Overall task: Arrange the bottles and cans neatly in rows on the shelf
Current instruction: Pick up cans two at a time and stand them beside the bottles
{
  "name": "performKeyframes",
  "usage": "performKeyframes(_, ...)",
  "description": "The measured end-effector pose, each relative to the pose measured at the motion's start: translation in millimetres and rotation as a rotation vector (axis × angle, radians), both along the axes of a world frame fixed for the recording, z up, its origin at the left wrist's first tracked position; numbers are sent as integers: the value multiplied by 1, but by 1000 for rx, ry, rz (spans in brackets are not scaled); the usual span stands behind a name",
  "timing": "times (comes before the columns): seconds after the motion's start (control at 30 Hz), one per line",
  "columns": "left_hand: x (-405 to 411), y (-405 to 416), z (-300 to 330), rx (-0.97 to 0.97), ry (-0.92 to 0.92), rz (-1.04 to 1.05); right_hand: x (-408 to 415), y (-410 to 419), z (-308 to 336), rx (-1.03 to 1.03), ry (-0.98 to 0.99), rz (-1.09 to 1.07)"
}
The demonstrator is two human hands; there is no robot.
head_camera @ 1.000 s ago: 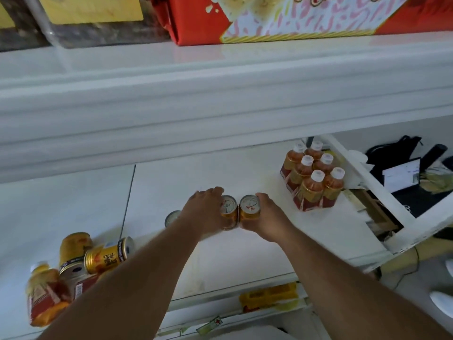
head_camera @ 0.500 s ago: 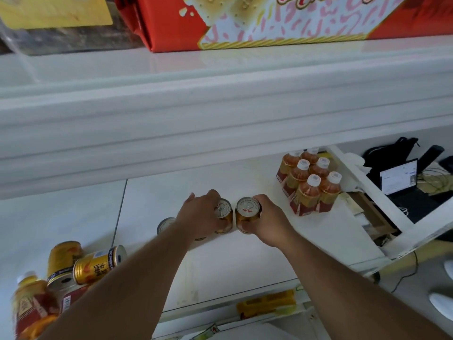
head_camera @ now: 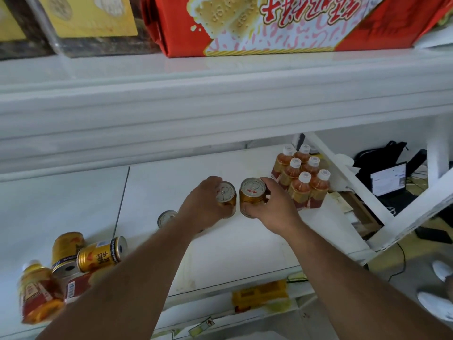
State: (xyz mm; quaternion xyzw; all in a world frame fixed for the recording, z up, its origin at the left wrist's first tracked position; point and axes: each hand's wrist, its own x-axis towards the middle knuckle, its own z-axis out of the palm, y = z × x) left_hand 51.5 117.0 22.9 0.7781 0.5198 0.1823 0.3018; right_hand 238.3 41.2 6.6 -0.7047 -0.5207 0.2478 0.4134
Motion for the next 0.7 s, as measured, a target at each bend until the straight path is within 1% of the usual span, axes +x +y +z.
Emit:
performKeyframes(0.27,3,-50,15,-76,-4,134,7,-31,11,30,8,83)
performKeyframes(0.4,9,-83,20,-41,26,168,16,-55,17,20,14,129)
performKeyframes(0.7,13,-150,18,41,-24,179,25,-109,23,2,5,185)
